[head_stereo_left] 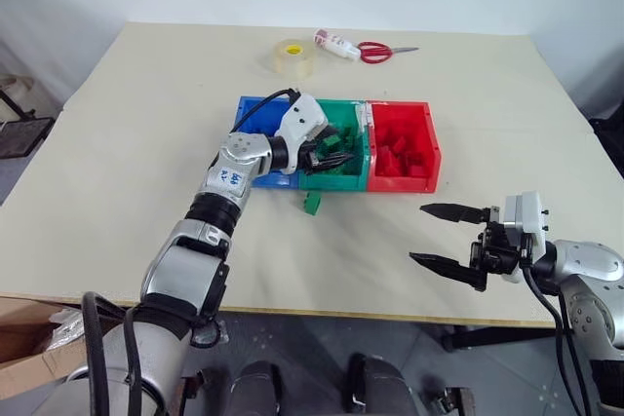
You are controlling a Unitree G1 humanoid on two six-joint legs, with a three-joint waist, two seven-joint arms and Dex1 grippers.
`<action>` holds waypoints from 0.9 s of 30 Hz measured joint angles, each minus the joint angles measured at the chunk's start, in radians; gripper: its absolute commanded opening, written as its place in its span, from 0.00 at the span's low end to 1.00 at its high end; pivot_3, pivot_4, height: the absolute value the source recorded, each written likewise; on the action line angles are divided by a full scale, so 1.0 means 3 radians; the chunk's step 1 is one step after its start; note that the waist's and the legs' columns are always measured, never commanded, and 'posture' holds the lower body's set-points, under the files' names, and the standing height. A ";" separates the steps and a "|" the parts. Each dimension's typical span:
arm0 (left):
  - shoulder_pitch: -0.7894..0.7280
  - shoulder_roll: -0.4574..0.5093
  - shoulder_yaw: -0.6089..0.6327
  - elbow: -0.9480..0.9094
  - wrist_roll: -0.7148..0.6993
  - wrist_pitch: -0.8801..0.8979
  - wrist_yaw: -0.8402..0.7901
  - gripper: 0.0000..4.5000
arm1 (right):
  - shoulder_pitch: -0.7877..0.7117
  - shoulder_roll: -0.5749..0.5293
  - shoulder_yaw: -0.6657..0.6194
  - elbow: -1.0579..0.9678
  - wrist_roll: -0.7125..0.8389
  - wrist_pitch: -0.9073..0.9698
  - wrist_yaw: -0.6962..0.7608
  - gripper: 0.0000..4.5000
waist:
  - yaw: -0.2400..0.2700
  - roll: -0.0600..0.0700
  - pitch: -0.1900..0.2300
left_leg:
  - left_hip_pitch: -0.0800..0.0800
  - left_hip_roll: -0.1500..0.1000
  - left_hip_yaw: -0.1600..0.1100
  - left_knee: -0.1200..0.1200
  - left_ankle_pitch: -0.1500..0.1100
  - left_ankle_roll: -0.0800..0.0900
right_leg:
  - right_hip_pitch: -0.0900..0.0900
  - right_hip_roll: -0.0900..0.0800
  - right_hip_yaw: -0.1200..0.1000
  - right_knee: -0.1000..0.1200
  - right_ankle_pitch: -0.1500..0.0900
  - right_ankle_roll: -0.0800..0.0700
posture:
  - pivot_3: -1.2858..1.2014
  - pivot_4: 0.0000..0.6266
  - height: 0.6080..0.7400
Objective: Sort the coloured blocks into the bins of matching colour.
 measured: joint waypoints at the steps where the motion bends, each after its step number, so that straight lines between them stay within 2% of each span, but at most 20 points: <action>1: -0.0006 0.0001 0.0008 0.0020 0.0000 -0.0028 -0.0026 0.99 | 0.0010 0.0000 0.0000 0.0000 0.0000 0.0000 0.0000 1.00 | 0.0002 0.0000 0.0000 | 0.0000 0.0000 0.0000 0.0000 0.0000 0.0000 | 0.0000 0.0000 0.0000 0.0000 0.0000 0.0000 | 0.52 0.24 1.00; 5: 0.0035 0.0112 0.0026 -0.0055 -0.0010 -0.0071 -0.0263 0.99 | 0.0005 0.0000 0.0000 0.0003 0.0001 -0.0001 0.0008 1.00 | 0.0000 -0.0002 0.0001 | -0.0001 0.0000 0.0000 0.0000 0.0000 0.0000 | -0.0001 0.0000 0.0000 0.0001 0.0000 0.0000 | 0.52 0.24 1.00; 9: 0.0285 0.0419 0.0113 -0.0618 -0.0187 -0.0024 -0.0734 0.99 | -0.0078 -0.0005 0.0006 0.0047 0.0002 -0.0001 0.0080 1.00 | -0.0044 -0.0001 0.0001 | 0.0001 0.0000 0.0001 -0.0002 0.0000 -0.0001 | -0.0003 0.0000 0.0001 0.0005 0.0000 -0.0001 | 0.52 0.24 1.00; 12: 0.0730 0.0824 0.0195 -0.1294 -0.0407 0.0135 -0.1140 0.99 | -0.0271 -0.0013 0.0023 0.0203 -0.0005 -0.0002 0.0185 1.00 | -0.0101 0.0000 0.0001 | 0.0005 0.0001 0.0002 -0.0004 0.0000 -0.0001 | -0.0003 0.0000 0.0004 0.0007 0.0000 -0.0001 | 0.52 0.24 1.00; 17: 0.1592 0.1473 0.0412 -0.2205 -0.0737 0.0510 -0.1525 0.99 | -0.0557 -0.0008 0.0173 0.0480 -0.0066 -0.0005 0.0370 1.00 | -0.0087 0.0001 0.0002 | 0.0004 0.0001 0.0001 0.0000 -0.0001 -0.0002 | -0.0004 0.0000 0.0005 0.0009 -0.0001 -0.0002 | 0.52 0.24 1.00; 21: 0.2306 0.1910 0.0688 -0.2704 -0.0903 0.0738 -0.1616 0.99 | -0.0731 -0.0002 0.0255 0.0685 -0.0123 -0.0063 0.0508 1.00 | -0.0082 0.0002 0.0003 | 0.0005 0.0001 0.0002 -0.0001 -0.0003 -0.0001 | -0.0004 0.0000 0.0006 0.0009 -0.0001 -0.0002 | 0.52 0.24 1.00; 27: 0.3167 0.2270 0.1286 -0.2960 -0.1023 0.0881 -0.1512 0.99 | -0.0934 0.0025 0.0343 0.0913 -0.0156 -0.0082 0.0676 1.00 | -0.0088 0.0003 0.0003 | 0.0006 0.0003 0.0004 -0.0001 -0.0007 -0.0001 | -0.0005 0.0000 0.0007 0.0010 -0.0002 -0.0003 | 0.52 0.24 1.00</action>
